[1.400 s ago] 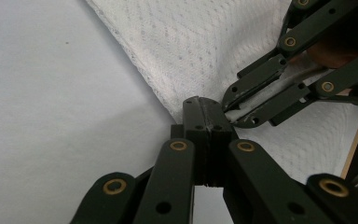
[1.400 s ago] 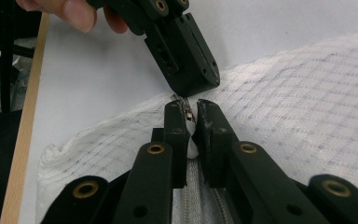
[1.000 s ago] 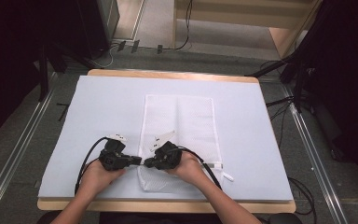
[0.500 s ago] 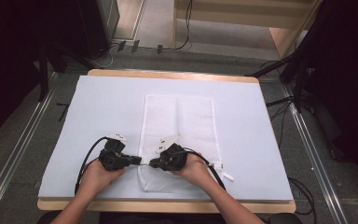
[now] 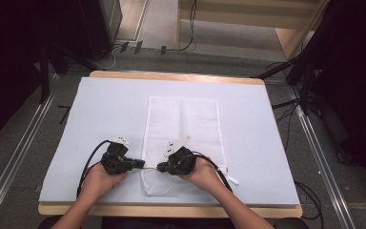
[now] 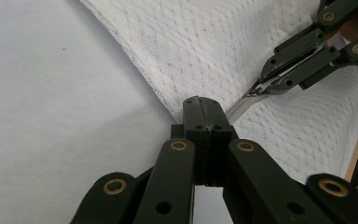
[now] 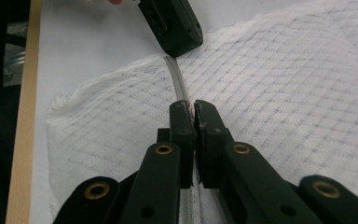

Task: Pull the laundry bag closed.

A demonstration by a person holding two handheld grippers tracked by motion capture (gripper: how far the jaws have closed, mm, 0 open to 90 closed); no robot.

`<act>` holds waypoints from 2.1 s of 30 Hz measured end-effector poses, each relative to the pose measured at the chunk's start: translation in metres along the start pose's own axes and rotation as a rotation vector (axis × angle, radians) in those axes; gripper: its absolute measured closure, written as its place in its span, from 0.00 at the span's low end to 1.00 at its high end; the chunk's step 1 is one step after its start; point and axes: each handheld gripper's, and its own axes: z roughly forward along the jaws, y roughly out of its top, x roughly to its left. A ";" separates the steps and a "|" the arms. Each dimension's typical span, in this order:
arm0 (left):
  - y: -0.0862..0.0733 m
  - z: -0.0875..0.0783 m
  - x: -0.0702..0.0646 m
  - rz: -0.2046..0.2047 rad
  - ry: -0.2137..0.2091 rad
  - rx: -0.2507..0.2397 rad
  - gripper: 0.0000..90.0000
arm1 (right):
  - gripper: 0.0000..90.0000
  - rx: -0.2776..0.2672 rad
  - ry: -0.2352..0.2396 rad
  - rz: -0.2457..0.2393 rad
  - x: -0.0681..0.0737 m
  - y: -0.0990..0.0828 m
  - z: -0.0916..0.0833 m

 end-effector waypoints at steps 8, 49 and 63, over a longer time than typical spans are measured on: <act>0.000 0.000 0.001 0.005 -0.005 -0.004 1.00 | 0.99 -0.005 0.014 0.014 -0.002 -0.001 -0.001; -0.001 0.000 0.000 0.018 0.008 0.000 1.00 | 0.99 -0.003 -0.006 0.089 -0.017 -0.029 -0.036; -0.001 0.000 -0.001 0.022 0.012 -0.004 1.00 | 0.99 -0.010 -0.008 0.101 -0.020 -0.038 -0.049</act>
